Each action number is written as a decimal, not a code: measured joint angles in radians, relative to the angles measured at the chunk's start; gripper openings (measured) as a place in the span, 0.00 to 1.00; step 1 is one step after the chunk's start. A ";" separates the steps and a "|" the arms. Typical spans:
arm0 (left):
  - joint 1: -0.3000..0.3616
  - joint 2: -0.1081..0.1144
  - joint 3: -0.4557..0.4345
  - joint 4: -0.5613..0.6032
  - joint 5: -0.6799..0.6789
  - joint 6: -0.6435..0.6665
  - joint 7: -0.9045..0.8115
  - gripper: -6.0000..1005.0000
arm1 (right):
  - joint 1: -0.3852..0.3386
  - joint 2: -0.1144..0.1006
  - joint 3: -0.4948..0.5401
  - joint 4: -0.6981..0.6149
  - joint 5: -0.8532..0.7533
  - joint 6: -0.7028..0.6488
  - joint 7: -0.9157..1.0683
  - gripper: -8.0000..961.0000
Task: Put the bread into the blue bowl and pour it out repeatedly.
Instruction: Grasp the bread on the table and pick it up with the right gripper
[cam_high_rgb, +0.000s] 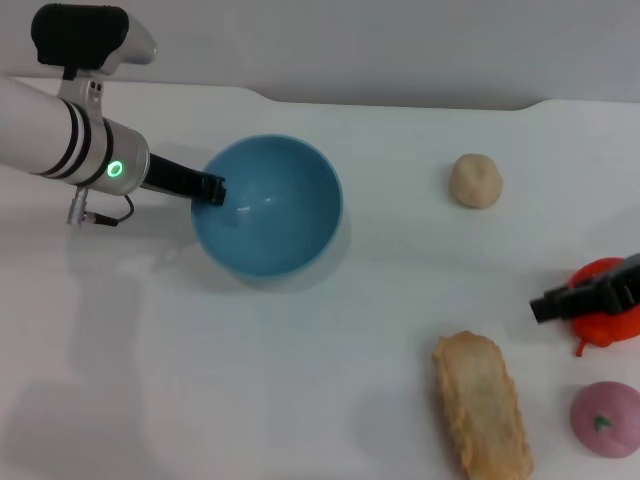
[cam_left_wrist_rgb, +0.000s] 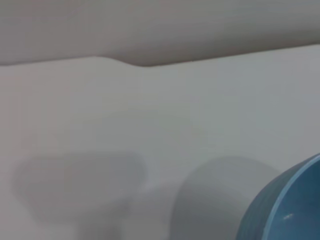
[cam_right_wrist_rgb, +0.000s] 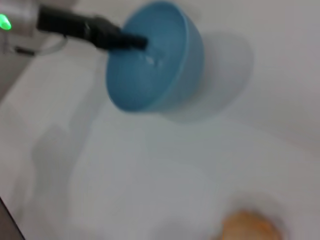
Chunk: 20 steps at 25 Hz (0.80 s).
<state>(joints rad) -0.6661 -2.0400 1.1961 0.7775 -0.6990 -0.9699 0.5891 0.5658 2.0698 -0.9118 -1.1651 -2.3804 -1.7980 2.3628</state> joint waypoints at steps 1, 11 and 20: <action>0.001 -0.001 0.000 0.000 0.000 -0.003 0.000 0.01 | 0.006 0.000 -0.016 -0.003 -0.021 -0.006 0.021 0.35; 0.005 -0.009 0.007 0.003 0.001 -0.006 0.006 0.01 | -0.003 0.007 -0.126 0.049 -0.077 0.067 0.091 0.35; -0.004 -0.012 0.011 0.024 0.001 -0.016 0.009 0.01 | 0.039 0.007 -0.392 0.164 -0.118 0.171 0.151 0.36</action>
<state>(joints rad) -0.6701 -2.0515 1.2070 0.8011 -0.6980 -0.9863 0.5978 0.6044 2.0771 -1.3037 -1.0008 -2.4982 -1.6274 2.5139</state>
